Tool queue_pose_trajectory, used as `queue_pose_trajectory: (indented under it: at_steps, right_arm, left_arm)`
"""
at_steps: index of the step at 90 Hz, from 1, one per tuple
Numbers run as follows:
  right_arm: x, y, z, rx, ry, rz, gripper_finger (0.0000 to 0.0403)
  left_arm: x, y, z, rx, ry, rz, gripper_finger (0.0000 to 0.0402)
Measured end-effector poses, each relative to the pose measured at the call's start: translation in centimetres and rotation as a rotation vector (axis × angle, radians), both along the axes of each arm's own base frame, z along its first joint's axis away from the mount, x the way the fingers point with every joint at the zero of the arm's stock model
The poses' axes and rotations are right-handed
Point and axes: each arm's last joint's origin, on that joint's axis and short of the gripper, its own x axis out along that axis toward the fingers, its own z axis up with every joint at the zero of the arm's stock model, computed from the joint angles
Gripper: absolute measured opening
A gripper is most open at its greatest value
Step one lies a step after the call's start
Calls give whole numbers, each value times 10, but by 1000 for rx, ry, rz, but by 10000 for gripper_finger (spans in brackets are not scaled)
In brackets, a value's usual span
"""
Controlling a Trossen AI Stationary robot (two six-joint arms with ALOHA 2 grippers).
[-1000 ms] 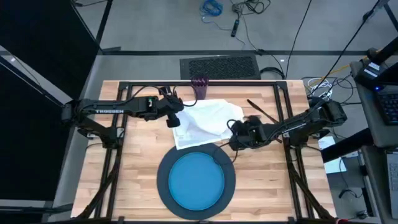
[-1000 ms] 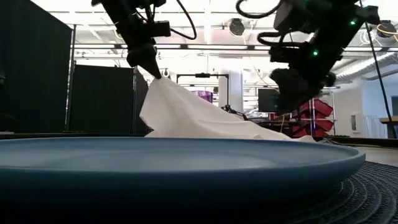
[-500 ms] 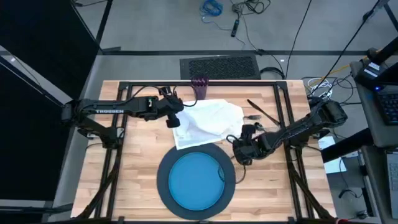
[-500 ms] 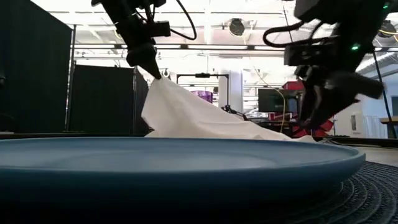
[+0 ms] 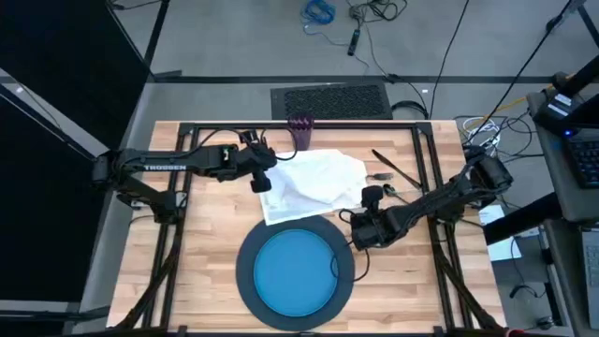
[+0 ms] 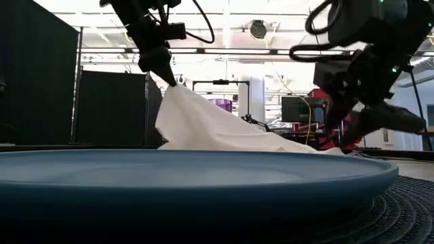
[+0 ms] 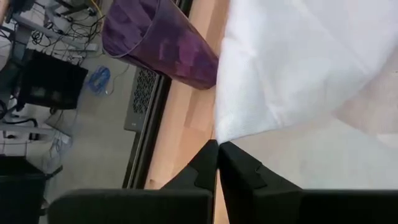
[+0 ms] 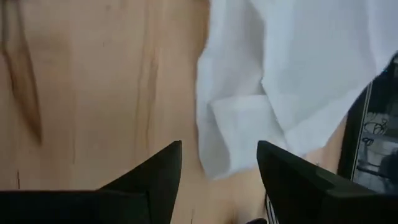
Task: Set table place
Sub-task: Fold the white table napkin on the table
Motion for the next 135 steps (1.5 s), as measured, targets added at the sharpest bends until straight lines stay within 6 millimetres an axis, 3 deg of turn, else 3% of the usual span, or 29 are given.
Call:
queue_pose_trajectory:
  at_steps: [42,88,135]
  right_arm:
    - [12,-20,-31,-78,93,-86,196]
    - [7,-9,-13,-24,21,-50,196]
    - [11,-28,-13,-43,23,-123,178]
  left_arm:
    - [0,0,0,0,1,-1,0]
    - [0,0,0,-5,1,-5,0]
    - [0,0,0,-12,-3,-7,0]
